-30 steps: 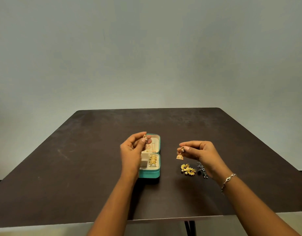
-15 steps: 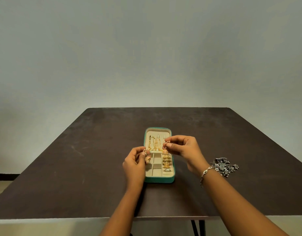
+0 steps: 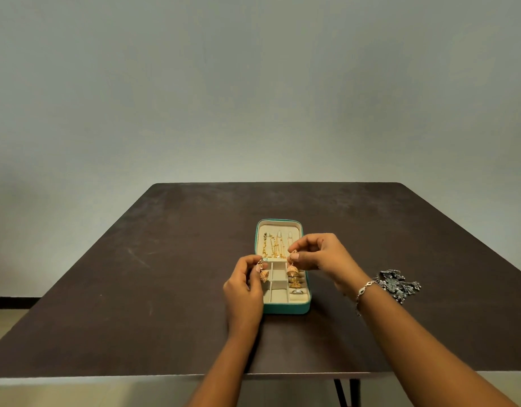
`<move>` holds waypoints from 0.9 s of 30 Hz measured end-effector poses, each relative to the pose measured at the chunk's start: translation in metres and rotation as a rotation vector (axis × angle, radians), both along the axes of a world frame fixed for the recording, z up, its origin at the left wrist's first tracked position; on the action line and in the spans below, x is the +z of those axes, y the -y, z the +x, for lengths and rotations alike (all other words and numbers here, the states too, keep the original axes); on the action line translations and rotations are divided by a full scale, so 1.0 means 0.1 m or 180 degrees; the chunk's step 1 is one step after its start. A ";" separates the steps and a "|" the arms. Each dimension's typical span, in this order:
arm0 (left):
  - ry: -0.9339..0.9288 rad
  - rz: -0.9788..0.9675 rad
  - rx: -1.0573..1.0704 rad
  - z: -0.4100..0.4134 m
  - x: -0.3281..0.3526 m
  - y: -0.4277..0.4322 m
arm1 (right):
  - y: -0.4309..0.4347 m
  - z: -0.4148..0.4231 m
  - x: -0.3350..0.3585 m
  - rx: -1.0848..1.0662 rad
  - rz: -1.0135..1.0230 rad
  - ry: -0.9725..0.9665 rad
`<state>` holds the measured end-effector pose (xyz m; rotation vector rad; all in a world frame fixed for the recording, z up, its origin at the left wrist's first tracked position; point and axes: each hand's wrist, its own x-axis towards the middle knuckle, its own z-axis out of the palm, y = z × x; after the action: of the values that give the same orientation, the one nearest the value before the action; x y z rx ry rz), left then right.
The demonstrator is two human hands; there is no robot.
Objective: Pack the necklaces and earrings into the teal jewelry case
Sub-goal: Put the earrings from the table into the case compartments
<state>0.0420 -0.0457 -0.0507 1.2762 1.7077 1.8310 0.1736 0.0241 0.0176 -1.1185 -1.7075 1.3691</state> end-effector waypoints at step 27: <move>0.0249 0.0102 0.0122 -0.06 -0.02 -0.03 | 0.31 -0.32 -0.23 0.0137 0.1492 0.2065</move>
<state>0.0356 -0.0425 -0.0530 1.1757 1.6791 1.9111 0.1420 -0.0065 -0.0054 -1.3226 -2.3544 0.5783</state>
